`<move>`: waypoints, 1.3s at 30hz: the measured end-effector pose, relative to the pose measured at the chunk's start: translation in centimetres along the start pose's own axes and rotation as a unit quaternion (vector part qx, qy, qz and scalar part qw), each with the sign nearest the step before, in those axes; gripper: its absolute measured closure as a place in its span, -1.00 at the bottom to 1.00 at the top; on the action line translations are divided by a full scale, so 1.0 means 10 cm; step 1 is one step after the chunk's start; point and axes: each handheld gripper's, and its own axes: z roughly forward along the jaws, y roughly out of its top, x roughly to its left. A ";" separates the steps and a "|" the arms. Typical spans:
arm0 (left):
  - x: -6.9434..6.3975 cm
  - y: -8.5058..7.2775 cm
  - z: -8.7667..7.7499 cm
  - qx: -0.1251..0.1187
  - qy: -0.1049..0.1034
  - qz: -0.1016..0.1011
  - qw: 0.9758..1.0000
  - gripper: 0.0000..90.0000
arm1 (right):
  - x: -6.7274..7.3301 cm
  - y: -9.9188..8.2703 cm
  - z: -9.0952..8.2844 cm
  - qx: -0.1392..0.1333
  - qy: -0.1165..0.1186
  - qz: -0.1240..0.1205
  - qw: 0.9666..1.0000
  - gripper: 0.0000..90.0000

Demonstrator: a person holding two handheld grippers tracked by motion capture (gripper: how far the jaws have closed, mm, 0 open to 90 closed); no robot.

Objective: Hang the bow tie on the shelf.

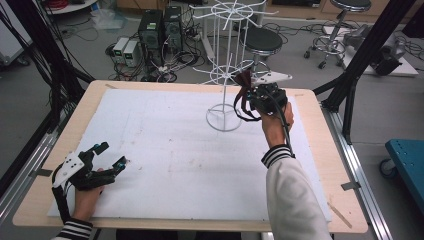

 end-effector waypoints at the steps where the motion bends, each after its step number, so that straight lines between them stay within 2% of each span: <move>1: 0.00 0.00 0.00 0.000 0.000 0.001 1.000 -0.68 | 0.00 -0.03 0.01 -0.001 0.001 0.004 1.000 0.70; 3: 0.00 0.00 0.00 -0.001 0.001 0.000 1.000 -0.68 | 0.00 -0.06 0.02 -0.001 0.005 0.009 1.000 0.70; 5: 0.00 0.00 0.00 0.000 0.000 0.001 1.000 -0.68 | -0.01 -0.13 0.04 -0.006 0.010 0.025 1.000 0.70; 19: 0.00 0.00 0.00 -0.002 0.000 0.001 1.000 -0.68 | 0.00 -0.41 0.15 0.002 0.024 0.055 0.998 0.70; 24: 0.00 0.00 0.00 -0.002 0.000 0.001 1.000 -0.68 | -0.01 -0.49 0.16 -0.010 0.032 0.068 0.997 0.68; 31: 0.00 0.00 0.00 -0.001 0.001 0.004 1.000 -0.68 | -0.01 -0.51 0.10 -0.033 0.039 0.064 0.997 0.55; 33: -0.01 0.00 0.00 -0.001 -0.001 0.007 1.000 -0.68 | -0.01 -0.54 0.08 -0.040 0.037 0.070 0.996 0.12; 35: -0.01 0.00 0.00 -0.002 0.000 0.005 1.000 -0.68 | -0.03 -0.56 0.06 -0.050 0.039 0.088 0.994 -0.15; 36: -0.01 0.00 0.00 -0.002 0.000 0.005 1.000 -0.68 | -0.03 -0.56 0.06 -0.050 0.039 0.088 0.994 -0.15; 38: -0.01 0.00 0.00 -0.002 0.000 0.005 1.000 -0.68 | -0.05 -0.58 0.05 -0.053 0.034 0.102 0.993 -0.64; 39: -0.01 0.00 0.00 -0.002 0.000 0.005 1.000 -0.68 | -0.04 -0.60 0.02 -0.049 0.029 0.091 0.994 -0.77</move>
